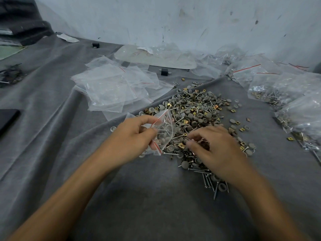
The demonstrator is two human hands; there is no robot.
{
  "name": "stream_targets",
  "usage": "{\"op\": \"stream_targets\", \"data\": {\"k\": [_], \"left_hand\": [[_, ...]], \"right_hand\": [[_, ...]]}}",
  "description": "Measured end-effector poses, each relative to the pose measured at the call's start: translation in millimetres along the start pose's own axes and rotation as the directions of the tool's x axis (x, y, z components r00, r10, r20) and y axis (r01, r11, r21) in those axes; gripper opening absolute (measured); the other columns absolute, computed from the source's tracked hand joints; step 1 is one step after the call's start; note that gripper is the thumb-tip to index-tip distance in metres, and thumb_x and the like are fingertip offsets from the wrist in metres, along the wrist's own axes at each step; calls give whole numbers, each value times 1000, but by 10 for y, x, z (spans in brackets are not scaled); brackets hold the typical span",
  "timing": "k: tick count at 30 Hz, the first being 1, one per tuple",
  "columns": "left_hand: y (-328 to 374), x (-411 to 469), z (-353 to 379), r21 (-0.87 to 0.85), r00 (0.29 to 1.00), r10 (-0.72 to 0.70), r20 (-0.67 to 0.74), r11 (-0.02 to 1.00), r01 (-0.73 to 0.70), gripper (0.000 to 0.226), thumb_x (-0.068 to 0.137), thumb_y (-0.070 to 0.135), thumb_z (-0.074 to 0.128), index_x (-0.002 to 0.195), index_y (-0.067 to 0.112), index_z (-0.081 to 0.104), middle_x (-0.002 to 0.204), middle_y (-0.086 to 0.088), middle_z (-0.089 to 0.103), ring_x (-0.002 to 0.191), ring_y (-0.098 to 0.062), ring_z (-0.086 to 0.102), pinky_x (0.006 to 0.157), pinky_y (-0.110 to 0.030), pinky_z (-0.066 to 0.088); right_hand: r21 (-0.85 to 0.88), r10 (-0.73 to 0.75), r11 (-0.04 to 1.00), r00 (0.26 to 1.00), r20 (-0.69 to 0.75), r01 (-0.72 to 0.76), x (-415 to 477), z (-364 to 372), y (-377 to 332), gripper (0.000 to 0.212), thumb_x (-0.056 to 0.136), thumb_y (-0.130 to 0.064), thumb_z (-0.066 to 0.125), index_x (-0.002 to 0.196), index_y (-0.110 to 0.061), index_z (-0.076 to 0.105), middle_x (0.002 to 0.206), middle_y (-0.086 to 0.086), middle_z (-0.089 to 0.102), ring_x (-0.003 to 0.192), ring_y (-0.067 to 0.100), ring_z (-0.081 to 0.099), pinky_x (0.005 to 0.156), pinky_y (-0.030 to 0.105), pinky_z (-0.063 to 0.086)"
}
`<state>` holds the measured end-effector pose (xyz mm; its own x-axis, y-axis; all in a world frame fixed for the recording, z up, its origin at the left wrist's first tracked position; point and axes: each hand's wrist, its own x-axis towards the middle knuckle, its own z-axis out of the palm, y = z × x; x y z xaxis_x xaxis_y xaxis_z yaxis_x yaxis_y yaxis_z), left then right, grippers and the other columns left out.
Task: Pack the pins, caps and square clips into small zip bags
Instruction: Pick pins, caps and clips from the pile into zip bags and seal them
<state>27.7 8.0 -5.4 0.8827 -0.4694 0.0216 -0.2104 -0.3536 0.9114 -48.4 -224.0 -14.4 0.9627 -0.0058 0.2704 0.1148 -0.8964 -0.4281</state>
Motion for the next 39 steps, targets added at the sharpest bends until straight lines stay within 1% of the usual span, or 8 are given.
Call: {"op": "stream_targets", "data": {"k": [3, 9, 14, 23, 27, 30, 34, 39], "left_hand": [[1, -7, -1, 3, 1000, 5, 5, 1000, -5, 31, 84, 49, 53, 112, 43, 66, 70, 2, 74, 67, -32, 64, 77, -60, 57], [27, -15, 0, 2, 1000, 7, 7, 1000, -7, 29, 85, 48, 53, 110, 43, 66, 70, 2, 74, 76, -44, 64, 77, -61, 56], [42, -23, 0, 12, 1000, 10, 3, 1000, -10, 22, 91, 43, 54, 109, 43, 66, 70, 1, 74, 77, -46, 63, 77, -60, 56], [54, -39, -3, 48, 1000, -1, 10, 999, 1, 22, 102, 25, 55, 110, 43, 66, 70, 2, 74, 78, -48, 63, 76, -61, 55], [36, -44, 40, 64, 1000, 15, 13, 998, -16, 25, 102, 23, 55, 104, 44, 67, 67, 5, 72, 78, -42, 66, 74, -55, 55], [5, -31, 95, 91, 998, 33, 53, 995, -38, 20, 103, 25, 56, 104, 43, 65, 69, 2, 73, 62, -25, 63, 62, -46, 52], [-46, -13, 118, 95, 996, 42, 80, 994, -49, 18, 103, 27, 57, 108, 43, 65, 69, 1, 72, 58, -11, 58, 55, -32, 44], [-95, -4, 131, 105, 993, 43, 110, 993, -54, 22, 103, 30, 57, 121, 40, 65, 64, 6, 68, 58, -11, 58, 60, -46, 50]], "right_hand": [[-76, 6, 997, 994, 109, 2, -4, 14, -5, 40, 81, -64, 56, 109, -39, 68, 97, -22, 56, 100, 7, 42, 87, 33, 36], [-60, -11, 998, 997, 74, 15, 10, 20, -22, 18, 85, -48, 68, 98, -37, 71, 87, -24, 56, 95, 8, 45, 87, 38, 40], [-36, -6, 999, 995, 105, 10, -1, -2, -27, 24, 91, -51, 52, 99, -36, 69, 91, -24, 58, 97, 11, 47, 89, 42, 41], [23, -25, 999, 998, -57, 27, 0, -14, 25, 23, 99, -43, 46, 98, -33, 67, 86, -23, 62, 90, 4, 49, 79, 32, 34], [195, -3, 981, 994, -113, 25, -10, 5, -18, 14, 99, -40, 54, 96, -35, 66, 82, -22, 63, 87, 2, 57, 69, 22, 39], [354, -7, 934, 992, -122, 51, -26, 43, -113, 8, 100, -36, 59, 95, -36, 65, 84, -17, 66, 73, 8, 62, 55, 16, 43], [379, -49, 921, 993, -111, 87, -32, 121, -211, 8, 100, -29, 61, 95, -33, 66, 81, -12, 66, 71, 8, 62, 56, 13, 43], [316, -60, 945, 994, -94, 87, -36, 176, -244, 7, 98, -28, 62, 99, -26, 69, 83, -15, 67, 80, 6, 65, 65, 13, 45]]}}
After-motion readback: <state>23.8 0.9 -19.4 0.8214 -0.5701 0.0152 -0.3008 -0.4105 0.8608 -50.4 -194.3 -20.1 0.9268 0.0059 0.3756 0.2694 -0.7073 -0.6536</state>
